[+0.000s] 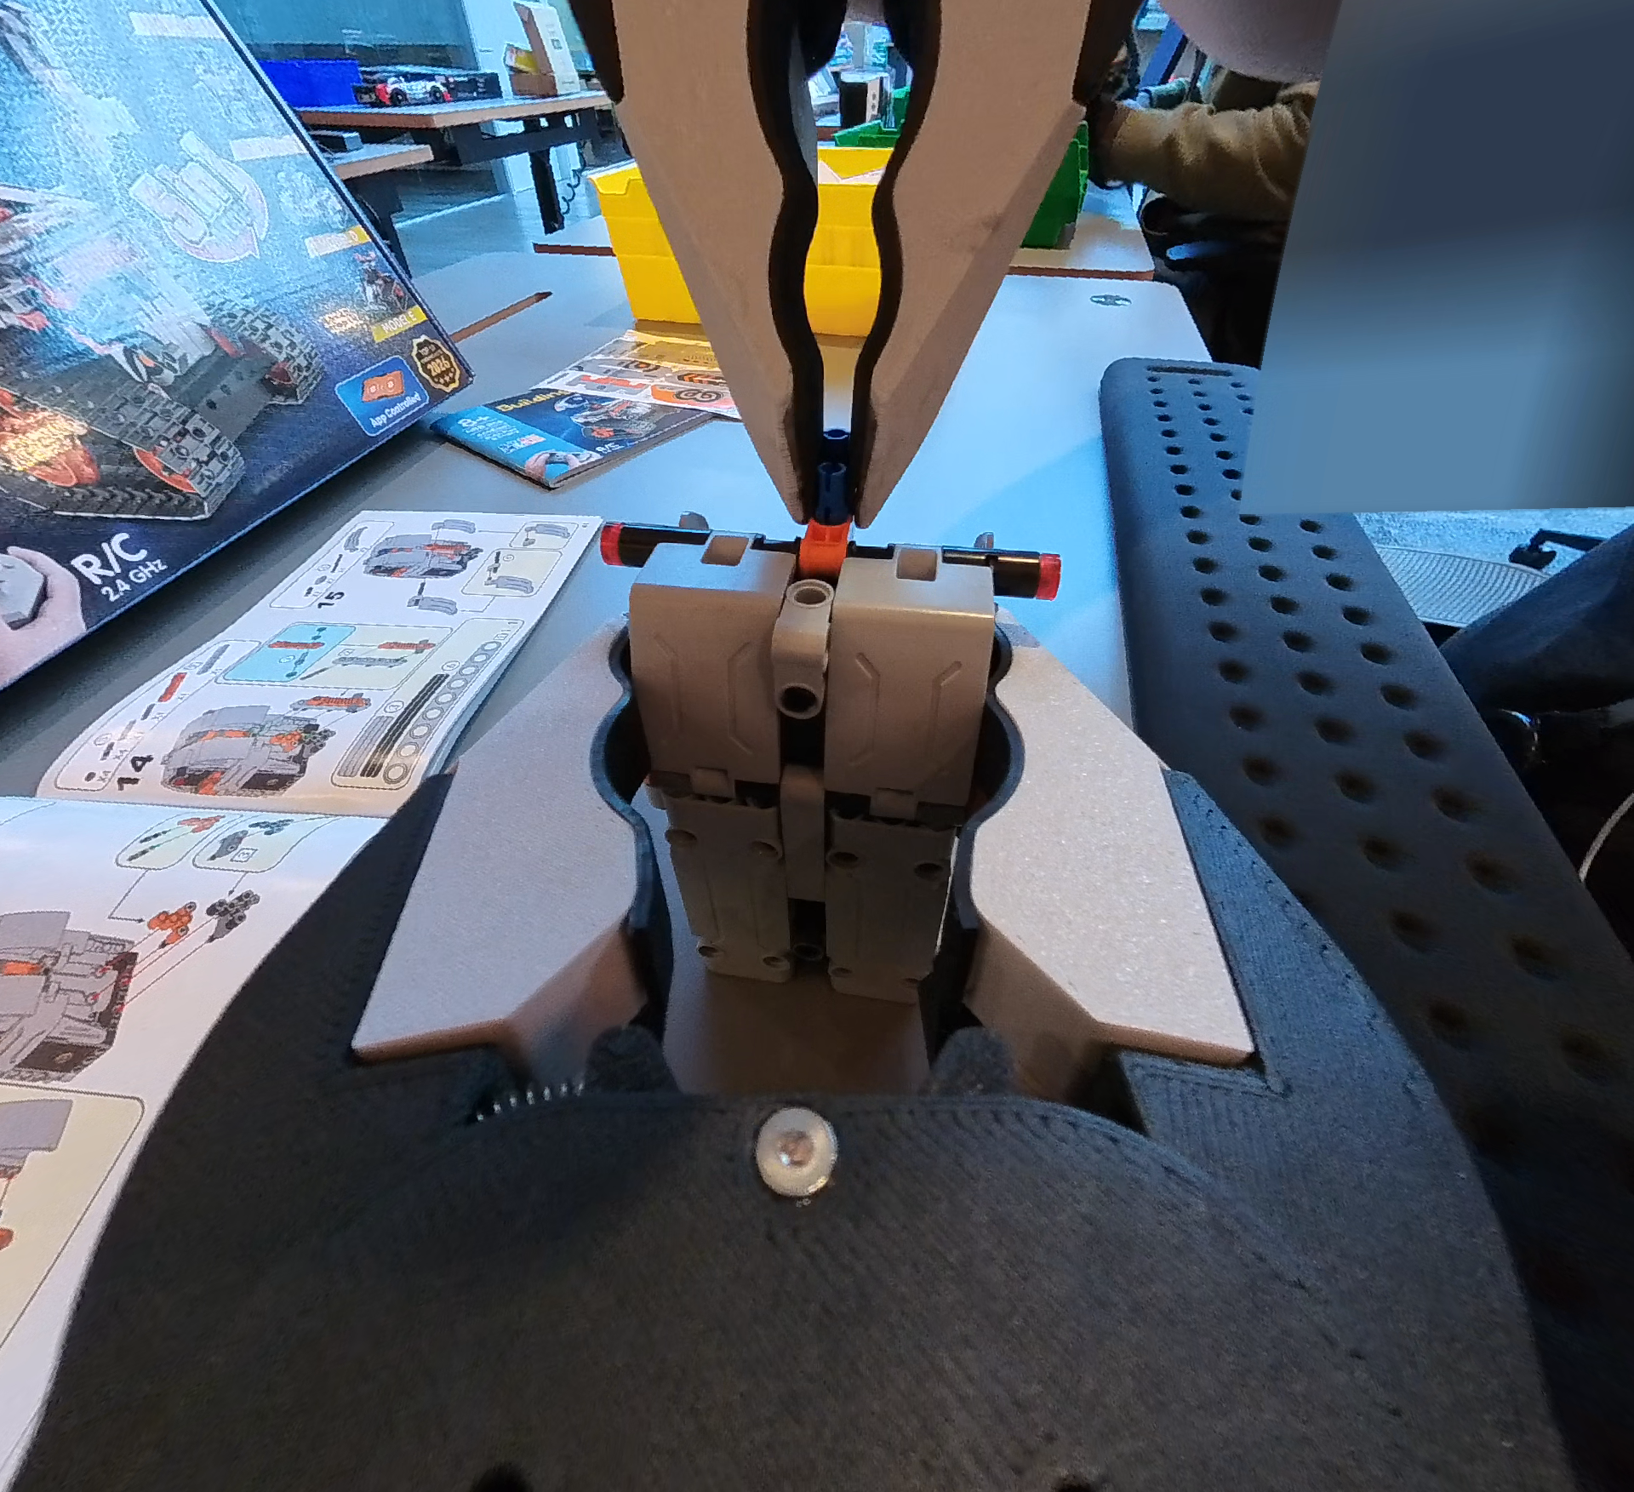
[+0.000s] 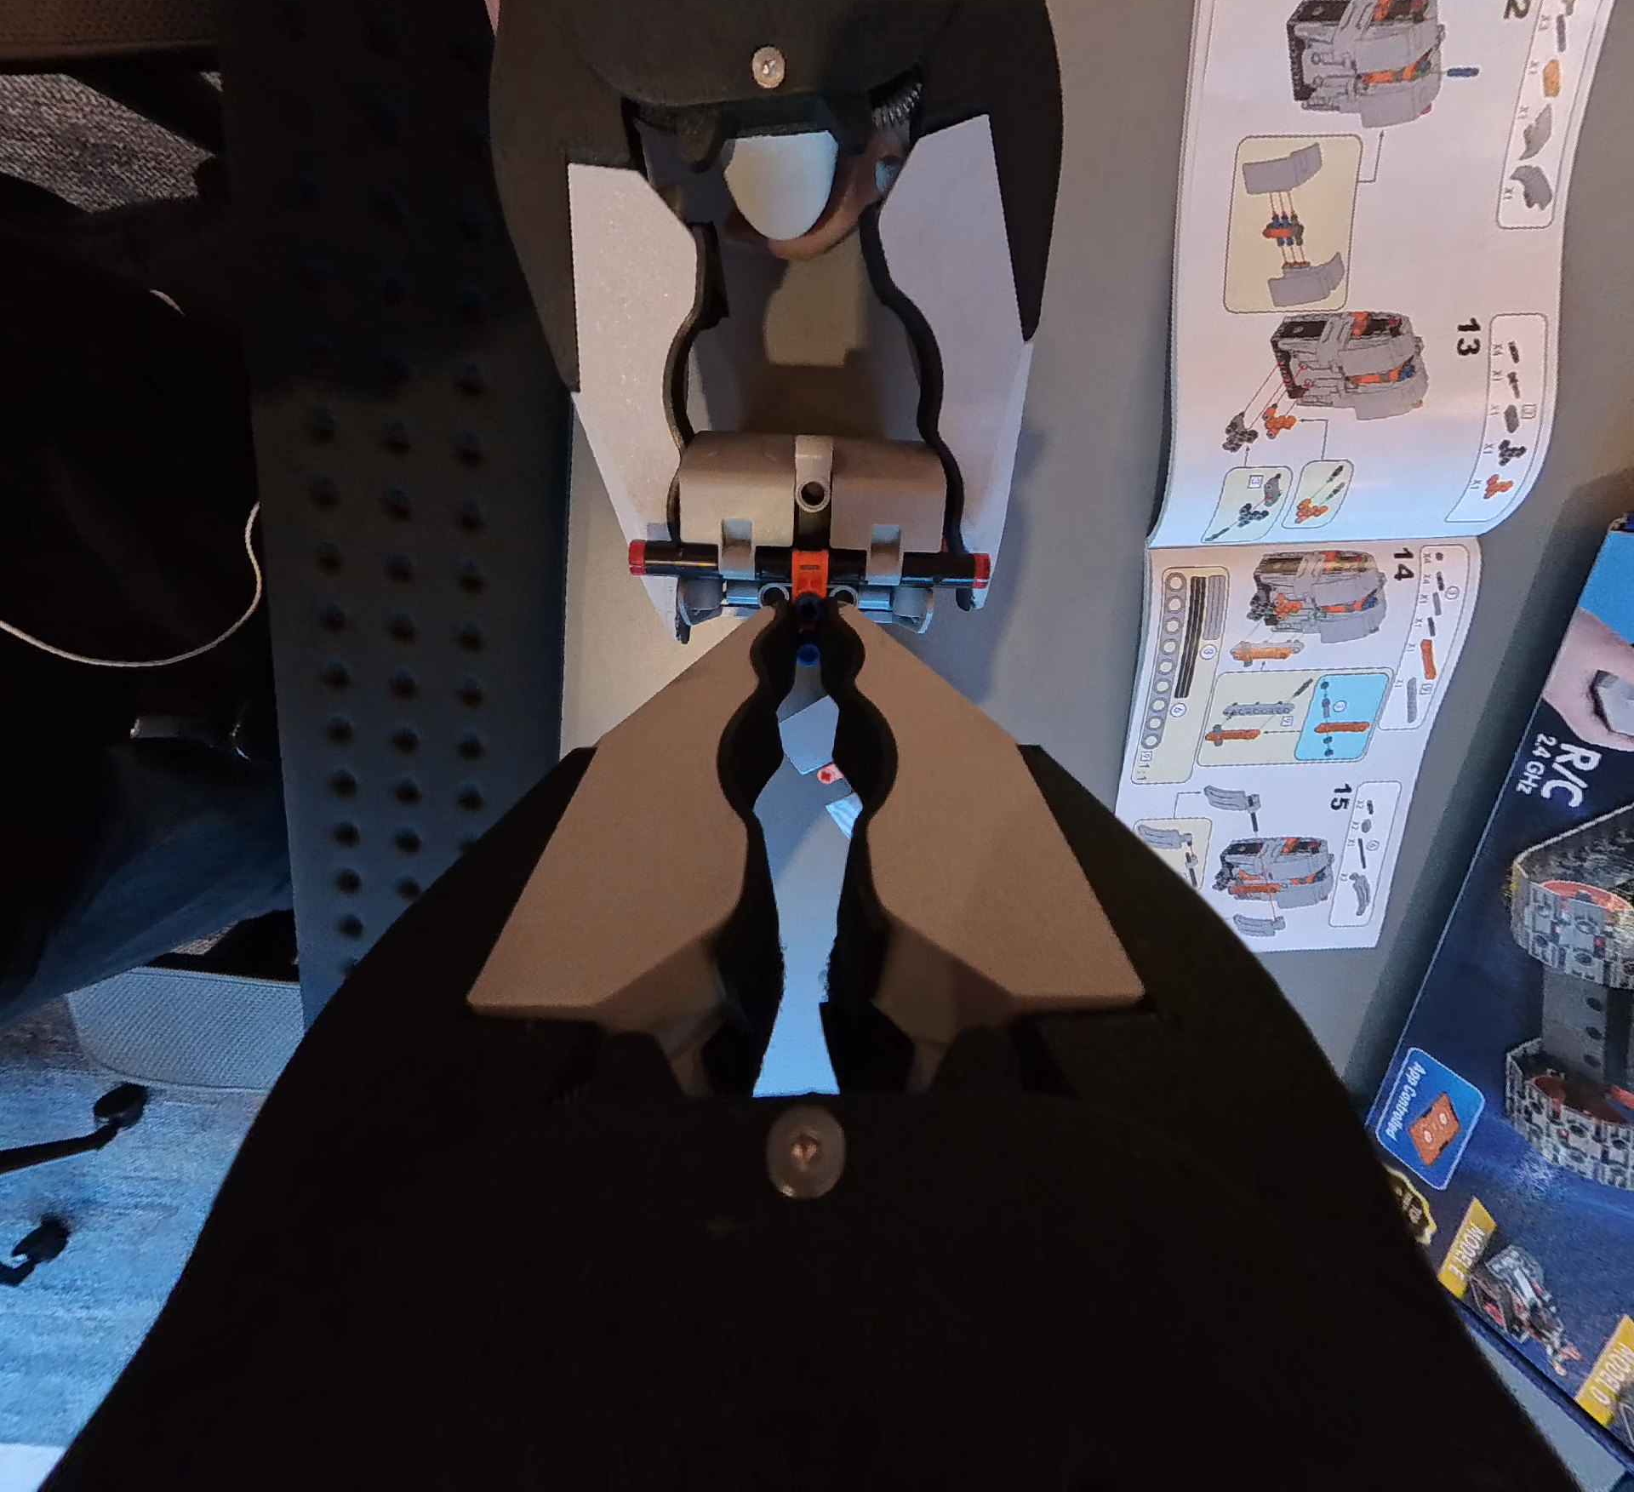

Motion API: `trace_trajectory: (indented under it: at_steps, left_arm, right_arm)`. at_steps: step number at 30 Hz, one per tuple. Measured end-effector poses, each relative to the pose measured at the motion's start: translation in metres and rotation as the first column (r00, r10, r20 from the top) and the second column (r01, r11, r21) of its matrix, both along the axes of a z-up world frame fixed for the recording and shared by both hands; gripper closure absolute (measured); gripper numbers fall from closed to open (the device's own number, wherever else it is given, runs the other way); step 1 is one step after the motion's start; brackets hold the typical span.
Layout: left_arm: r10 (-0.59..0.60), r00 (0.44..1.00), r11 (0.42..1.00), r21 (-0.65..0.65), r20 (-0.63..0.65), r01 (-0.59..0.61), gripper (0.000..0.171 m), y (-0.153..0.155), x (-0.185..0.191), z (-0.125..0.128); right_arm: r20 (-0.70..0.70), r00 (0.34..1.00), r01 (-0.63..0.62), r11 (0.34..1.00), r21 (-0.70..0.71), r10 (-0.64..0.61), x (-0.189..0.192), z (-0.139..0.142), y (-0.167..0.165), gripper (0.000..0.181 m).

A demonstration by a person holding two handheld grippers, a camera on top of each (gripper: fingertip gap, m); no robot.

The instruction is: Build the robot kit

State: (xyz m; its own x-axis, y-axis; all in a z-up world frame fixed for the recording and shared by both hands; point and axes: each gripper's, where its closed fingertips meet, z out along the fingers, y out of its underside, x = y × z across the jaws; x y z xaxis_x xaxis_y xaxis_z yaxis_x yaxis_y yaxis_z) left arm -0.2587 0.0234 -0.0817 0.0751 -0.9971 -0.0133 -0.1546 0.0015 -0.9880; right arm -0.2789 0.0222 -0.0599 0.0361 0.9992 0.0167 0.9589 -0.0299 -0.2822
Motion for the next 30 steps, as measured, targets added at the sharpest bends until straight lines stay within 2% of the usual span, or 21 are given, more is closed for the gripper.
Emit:
trace_trajectory:
  at_steps: [5,7,9,14,20,30]
  left_arm:
    - [-0.001,1.000,1.000,0.001,-0.001,0.001,0.101,0.000,0.000,0.000]
    - [-0.002,1.000,1.000,0.002,-0.001,0.002,0.101,0.000,0.000,0.000]
    - [-0.001,1.000,1.000,0.003,-0.001,0.001,0.101,0.000,0.000,0.000]
    - [0.000,1.000,1.000,0.004,-0.001,0.000,0.101,0.000,0.000,0.000]
    - [-0.002,1.000,1.000,0.002,-0.001,0.003,0.101,0.000,0.000,0.000]
    - [-0.006,1.000,1.000,0.001,-0.001,0.006,0.101,-0.001,0.000,0.000]
  right_arm:
    - [-0.029,0.998,-0.049,0.998,0.034,0.050,-0.001,0.004,0.000,0.176]
    - [-0.040,0.997,-0.061,0.998,0.030,0.062,-0.003,0.013,-0.001,0.168]
    - [-0.035,0.997,-0.062,0.998,0.014,0.062,-0.006,0.020,-0.001,0.168]
    - [0.082,0.993,-0.082,0.997,-0.003,0.082,-0.001,0.007,-0.001,0.170]
    - [0.034,0.998,-0.048,0.999,-0.024,0.049,-0.007,0.010,0.000,0.175]
    - [0.080,0.995,-0.063,0.998,-0.020,0.065,-0.004,0.006,-0.001,0.178]
